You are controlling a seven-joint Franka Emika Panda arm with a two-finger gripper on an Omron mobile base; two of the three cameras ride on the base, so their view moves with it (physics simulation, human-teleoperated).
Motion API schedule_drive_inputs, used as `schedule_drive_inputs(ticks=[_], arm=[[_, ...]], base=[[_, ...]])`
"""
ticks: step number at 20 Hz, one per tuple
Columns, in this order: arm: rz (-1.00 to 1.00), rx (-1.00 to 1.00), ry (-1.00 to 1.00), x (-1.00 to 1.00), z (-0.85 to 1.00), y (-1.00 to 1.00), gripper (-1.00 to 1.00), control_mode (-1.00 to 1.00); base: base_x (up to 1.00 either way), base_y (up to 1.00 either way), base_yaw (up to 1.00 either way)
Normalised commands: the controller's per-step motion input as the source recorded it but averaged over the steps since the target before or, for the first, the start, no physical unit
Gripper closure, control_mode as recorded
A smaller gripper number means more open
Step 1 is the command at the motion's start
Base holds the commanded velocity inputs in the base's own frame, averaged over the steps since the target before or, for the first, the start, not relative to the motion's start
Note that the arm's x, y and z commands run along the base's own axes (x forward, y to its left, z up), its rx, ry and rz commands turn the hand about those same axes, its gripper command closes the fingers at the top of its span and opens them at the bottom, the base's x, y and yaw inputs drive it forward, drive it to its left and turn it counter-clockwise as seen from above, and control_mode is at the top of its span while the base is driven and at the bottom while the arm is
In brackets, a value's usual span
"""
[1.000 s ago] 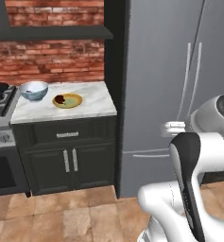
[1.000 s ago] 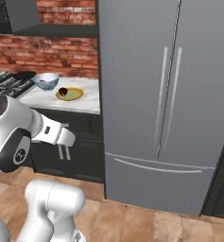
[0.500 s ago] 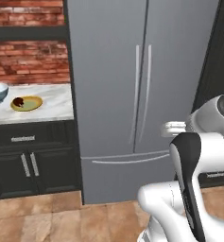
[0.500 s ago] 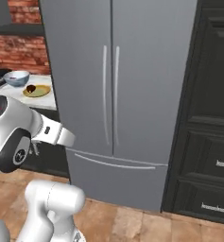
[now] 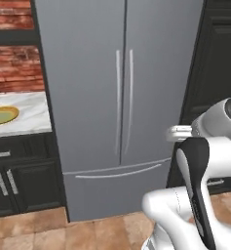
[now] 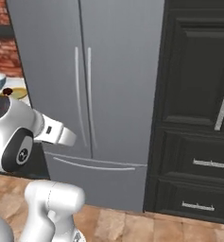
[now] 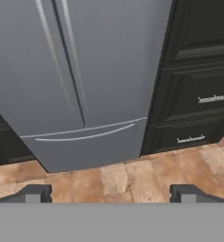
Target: Place one of the steaks on the plate and the other in the bowl. Then place the bowl in the fridge.
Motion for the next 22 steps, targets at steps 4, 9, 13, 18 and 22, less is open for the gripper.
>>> schedule_drive_inputs(ticks=[4,9,13,18,22], arm=[[0.00,0.00,0.00,0.00,0.00,0.00,-1.00,1.00],[0.00,0.00,0.00,0.00,0.00,0.00,-1.00,1.00],[0.00,0.00,0.00,0.00,0.00,0.00,-1.00,1.00],[0.00,0.00,0.00,0.00,0.00,0.00,-1.00,1.00],[0.03,0.00,0.00,0.02,-0.01,0.00,-1.00,-1.00]], base=[[-0.36,0.08,-0.41],[-0.45,0.23,0.05],[-0.20,-0.03,0.25],[0.01,-0.37,0.27],[0.00,-0.01,0.13]])
